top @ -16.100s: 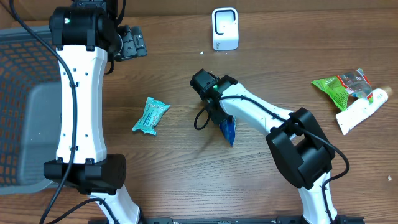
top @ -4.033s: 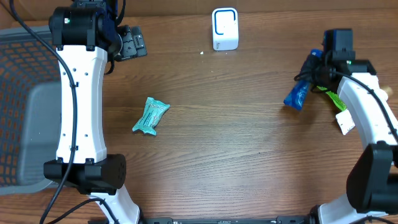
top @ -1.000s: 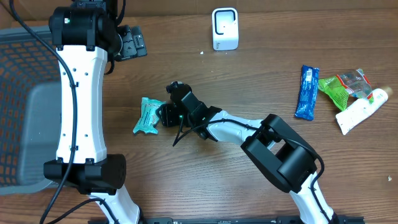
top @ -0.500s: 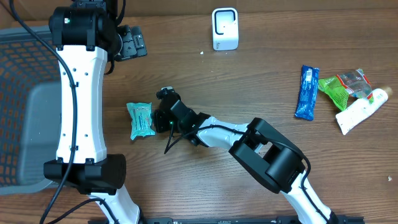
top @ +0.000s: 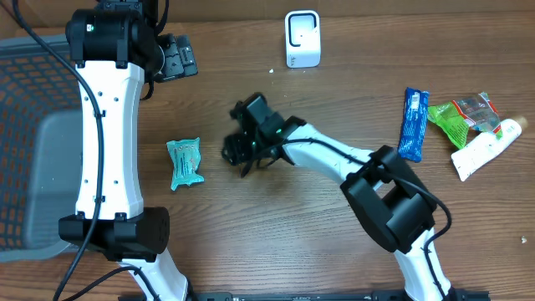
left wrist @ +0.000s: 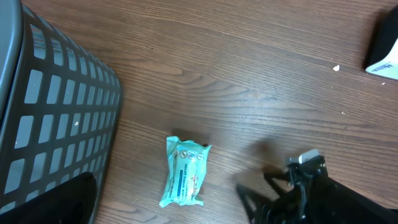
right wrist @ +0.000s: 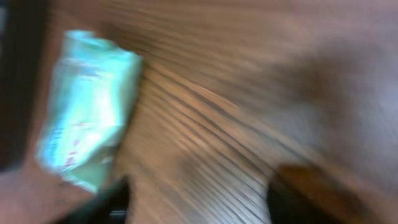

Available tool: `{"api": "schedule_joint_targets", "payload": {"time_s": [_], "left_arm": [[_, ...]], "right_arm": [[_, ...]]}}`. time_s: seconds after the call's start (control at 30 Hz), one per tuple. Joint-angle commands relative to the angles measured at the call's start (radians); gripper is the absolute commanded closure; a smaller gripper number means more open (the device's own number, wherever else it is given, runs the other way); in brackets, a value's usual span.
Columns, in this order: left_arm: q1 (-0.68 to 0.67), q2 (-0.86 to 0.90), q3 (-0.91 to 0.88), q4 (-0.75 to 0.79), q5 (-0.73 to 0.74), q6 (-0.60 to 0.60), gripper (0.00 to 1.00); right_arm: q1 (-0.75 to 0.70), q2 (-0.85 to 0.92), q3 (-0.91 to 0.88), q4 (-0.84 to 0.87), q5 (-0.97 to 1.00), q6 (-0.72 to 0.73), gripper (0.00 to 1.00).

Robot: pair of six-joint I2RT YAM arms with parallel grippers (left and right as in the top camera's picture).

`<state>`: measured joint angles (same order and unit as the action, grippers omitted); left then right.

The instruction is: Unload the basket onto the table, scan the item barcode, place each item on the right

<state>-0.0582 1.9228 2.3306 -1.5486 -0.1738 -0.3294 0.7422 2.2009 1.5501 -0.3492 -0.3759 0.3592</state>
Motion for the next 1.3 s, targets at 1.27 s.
{"api": "schedule_joint_targets", "payload": {"time_s": [1.27], "left_arm": [[-0.001, 0.002, 0.000, 0.002, -0.013, 0.016, 0.00]], "right_arm": [[0.261, 0.157, 0.029, 0.386, 0.294, -0.715, 0.11]]}}
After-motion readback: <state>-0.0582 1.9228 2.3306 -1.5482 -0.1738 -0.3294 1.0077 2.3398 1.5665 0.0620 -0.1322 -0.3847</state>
